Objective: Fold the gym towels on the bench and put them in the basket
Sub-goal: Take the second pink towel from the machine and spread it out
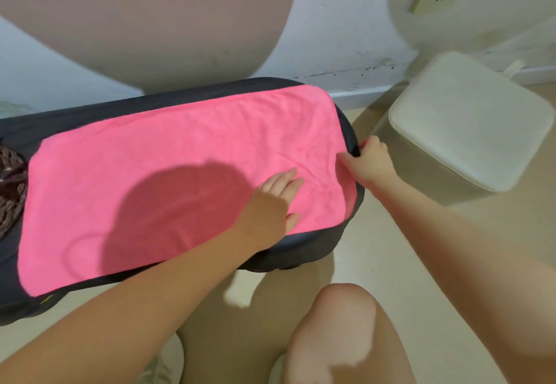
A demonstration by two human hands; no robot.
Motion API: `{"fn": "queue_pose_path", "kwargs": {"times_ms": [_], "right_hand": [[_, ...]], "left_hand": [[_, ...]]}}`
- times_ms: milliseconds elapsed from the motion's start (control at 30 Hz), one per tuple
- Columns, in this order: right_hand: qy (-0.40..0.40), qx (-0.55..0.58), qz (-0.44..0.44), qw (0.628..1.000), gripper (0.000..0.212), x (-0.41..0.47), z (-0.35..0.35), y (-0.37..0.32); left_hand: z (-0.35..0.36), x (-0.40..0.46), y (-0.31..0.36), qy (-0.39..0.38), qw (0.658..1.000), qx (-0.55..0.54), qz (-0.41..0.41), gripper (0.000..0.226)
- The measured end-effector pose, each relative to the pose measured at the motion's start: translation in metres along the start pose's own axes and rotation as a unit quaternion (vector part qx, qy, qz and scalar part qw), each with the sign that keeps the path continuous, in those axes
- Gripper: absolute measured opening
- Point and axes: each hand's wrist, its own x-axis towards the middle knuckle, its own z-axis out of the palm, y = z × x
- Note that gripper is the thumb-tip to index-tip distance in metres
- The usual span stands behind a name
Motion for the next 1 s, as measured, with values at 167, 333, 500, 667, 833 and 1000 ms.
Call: {"fn": "queue_pose_path", "kwargs": {"times_ms": [167,333,500,667,833,1000], "right_hand": [[0.016,0.098,0.033,0.995,0.066,-0.044,0.022,0.024],[-0.005,0.163,0.052,0.985,0.036,-0.051,0.021,0.039],[0.087,0.178,0.074,0.977,0.033,-0.051,0.004,0.055],[-0.095,0.37,0.207,0.901,0.054,-0.081,0.011,0.066],[-0.1,0.451,0.203,0.863,0.015,-0.087,0.026,0.056],[-0.041,0.526,0.231,0.817,0.007,-0.079,0.028,0.04]], "left_hand": [[0.015,-0.011,-0.003,-0.061,0.99,0.115,-0.043,0.08],[0.027,-0.013,0.006,-0.051,0.988,0.129,0.07,0.07],[0.025,-0.005,0.007,-0.042,0.993,0.035,0.108,0.069],[0.025,-0.016,0.01,-0.023,0.997,0.068,0.037,0.086],[0.028,-0.03,0.002,-0.041,0.989,0.139,-0.024,0.078],[0.033,-0.043,-0.011,-0.055,0.988,0.144,-0.026,0.087]]}}
